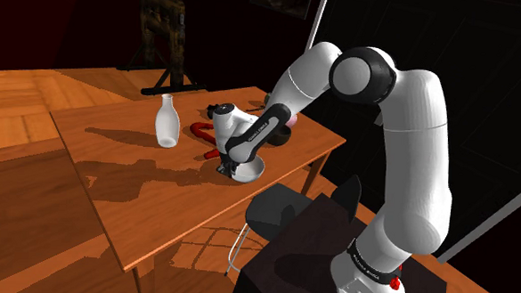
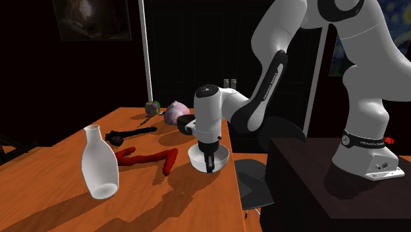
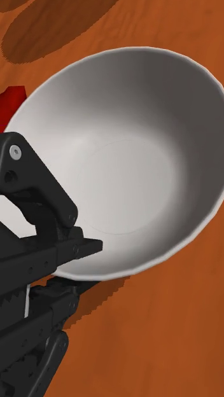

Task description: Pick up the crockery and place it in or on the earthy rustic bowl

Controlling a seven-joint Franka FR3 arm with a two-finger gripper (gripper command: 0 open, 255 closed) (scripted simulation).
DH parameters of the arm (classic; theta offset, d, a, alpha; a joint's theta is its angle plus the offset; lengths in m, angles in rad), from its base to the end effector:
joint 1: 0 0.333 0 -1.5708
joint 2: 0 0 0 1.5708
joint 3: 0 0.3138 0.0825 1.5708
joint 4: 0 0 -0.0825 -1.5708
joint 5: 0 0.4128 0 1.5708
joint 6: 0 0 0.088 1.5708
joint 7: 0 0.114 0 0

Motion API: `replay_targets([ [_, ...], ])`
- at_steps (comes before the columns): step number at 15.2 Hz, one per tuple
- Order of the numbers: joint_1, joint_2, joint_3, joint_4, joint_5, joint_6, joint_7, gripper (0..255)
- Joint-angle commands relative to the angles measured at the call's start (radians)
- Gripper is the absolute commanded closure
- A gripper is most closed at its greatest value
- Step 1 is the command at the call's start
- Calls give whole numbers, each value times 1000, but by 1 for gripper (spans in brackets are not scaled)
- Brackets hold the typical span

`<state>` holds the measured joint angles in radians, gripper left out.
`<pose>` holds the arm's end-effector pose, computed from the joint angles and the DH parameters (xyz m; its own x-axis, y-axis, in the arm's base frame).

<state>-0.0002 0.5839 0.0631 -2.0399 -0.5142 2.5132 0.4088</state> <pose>0.5911 0.0409 0.1089 0.9961 0.0731 -0.0504 0.0836 -0.9635 0.2544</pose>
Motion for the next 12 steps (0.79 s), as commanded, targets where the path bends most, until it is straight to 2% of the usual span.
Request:
replay_targets([
  [1,0,0,0,0,0,0,0,255],
  [7,0,0,0,0,0,0,0,255],
  [12,-10,-59,16,-16,22,-41,-25,255],
])
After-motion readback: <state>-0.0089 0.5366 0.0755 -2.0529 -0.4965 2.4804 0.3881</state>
